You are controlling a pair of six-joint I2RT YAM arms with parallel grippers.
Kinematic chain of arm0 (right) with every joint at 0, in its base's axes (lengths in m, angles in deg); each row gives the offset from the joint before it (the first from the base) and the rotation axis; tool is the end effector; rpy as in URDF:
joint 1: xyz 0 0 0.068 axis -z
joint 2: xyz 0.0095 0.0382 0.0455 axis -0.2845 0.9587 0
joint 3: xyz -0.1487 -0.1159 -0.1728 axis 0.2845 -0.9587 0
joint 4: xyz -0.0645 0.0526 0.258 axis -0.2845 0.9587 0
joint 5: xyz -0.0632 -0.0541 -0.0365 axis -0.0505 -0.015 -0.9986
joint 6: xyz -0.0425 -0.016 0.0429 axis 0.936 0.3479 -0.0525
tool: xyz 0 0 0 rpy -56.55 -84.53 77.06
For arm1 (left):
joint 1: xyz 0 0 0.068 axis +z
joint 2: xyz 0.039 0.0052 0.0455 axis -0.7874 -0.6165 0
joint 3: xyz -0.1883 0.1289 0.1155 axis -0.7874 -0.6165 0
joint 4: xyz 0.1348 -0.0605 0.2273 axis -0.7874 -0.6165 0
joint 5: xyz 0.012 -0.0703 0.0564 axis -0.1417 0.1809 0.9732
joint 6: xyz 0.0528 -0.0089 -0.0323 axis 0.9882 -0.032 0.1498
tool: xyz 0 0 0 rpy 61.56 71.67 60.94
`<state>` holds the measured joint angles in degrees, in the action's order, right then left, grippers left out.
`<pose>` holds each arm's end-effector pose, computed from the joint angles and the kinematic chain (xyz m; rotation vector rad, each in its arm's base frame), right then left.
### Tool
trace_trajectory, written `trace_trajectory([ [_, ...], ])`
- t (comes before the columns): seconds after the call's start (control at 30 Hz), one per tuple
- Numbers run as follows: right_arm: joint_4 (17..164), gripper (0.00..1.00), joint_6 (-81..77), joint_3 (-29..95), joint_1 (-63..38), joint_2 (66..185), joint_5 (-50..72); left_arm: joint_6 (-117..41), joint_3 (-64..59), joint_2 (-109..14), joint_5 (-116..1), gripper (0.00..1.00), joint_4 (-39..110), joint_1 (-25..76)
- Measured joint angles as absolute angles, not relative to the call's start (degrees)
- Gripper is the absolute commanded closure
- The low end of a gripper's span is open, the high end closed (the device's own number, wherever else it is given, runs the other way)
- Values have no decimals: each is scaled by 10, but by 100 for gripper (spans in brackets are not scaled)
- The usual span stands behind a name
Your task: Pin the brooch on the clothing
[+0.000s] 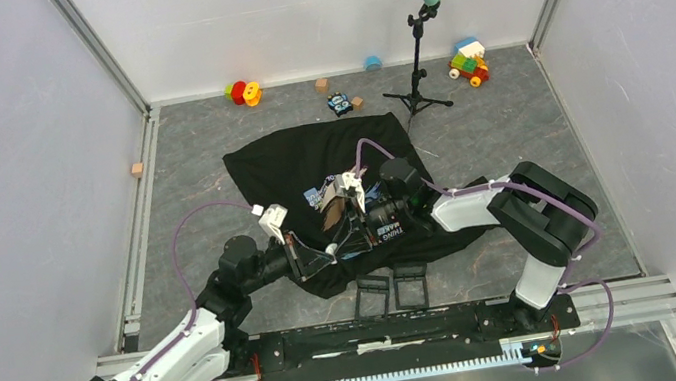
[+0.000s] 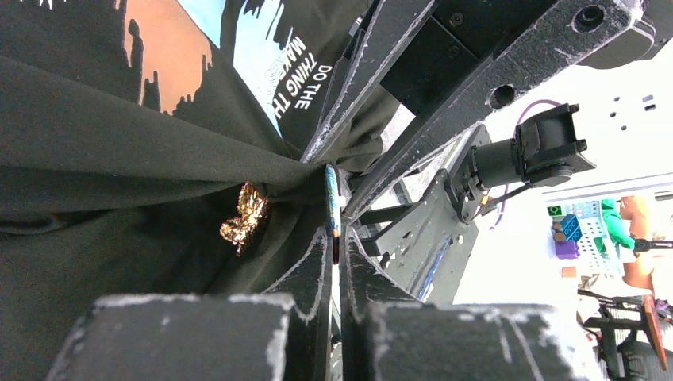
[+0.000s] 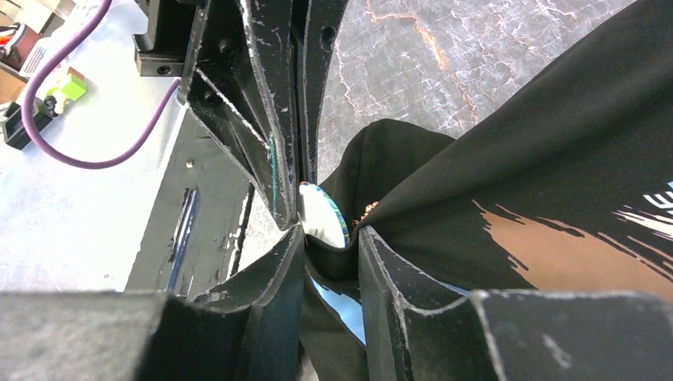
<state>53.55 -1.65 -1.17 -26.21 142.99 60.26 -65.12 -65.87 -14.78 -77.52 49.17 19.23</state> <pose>0.2221 0.2592 0.1399 -1.2813 1.6117 1.4964 0.1517 -0.1241 0.1523 0.2632 2.0551 -1.2771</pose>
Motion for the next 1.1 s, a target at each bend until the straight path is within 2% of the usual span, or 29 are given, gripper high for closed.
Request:
trace_trajectory([
  [0.2, 517, 69, -51, -12, -262, 1438, 586, -651, -659, -148, -774, 98, 492, 194],
  [1.1, 492, 71, -89, -19, -272, 1440, 492, -651, -659, -137, -722, 98, 472, 197],
])
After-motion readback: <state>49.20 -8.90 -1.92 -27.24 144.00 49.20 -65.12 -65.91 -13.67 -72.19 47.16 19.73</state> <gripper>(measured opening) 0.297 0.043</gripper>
